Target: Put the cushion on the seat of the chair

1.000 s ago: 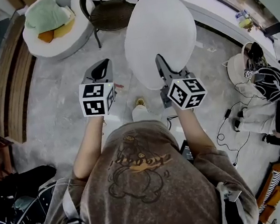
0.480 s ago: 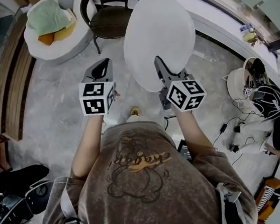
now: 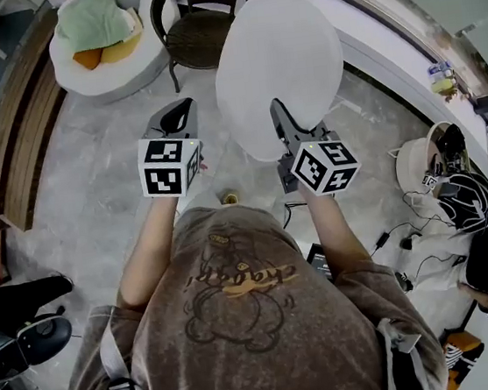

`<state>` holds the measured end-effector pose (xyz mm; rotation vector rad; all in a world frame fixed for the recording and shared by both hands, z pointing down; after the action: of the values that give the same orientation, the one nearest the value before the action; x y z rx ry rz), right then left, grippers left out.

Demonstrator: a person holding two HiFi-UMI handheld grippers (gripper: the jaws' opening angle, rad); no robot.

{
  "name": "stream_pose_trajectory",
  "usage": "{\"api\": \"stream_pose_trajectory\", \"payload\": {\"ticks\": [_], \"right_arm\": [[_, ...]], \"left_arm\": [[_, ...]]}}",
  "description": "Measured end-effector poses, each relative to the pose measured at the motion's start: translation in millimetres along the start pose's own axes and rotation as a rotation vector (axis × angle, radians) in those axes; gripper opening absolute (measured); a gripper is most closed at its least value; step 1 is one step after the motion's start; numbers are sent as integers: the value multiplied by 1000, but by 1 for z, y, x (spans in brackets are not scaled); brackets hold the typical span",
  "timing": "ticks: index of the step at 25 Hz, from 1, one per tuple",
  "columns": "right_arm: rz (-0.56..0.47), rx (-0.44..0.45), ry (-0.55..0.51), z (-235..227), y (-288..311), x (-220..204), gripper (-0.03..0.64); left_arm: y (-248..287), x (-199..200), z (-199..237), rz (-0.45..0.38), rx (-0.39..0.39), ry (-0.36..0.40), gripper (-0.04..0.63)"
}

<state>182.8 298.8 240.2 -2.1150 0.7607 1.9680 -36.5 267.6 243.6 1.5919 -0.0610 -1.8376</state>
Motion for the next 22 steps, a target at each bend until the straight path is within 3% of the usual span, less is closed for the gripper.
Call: {"api": "stream_pose_trajectory", "payload": {"ticks": [22], "right_arm": [[17, 27, -12, -41, 67, 7, 66]], "left_arm": [[73, 28, 32, -30, -10, -35, 6]]}}
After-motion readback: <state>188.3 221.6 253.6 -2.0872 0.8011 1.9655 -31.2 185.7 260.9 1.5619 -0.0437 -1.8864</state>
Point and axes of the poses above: the fingertips, and each gripper's own axes: y forward along the fingers, z to its left, x out of its top, the point moved 6 cm from there along -y, backward along the fingers, and after that the axes turned 14 degrees about -y, right-handed, at the moved point
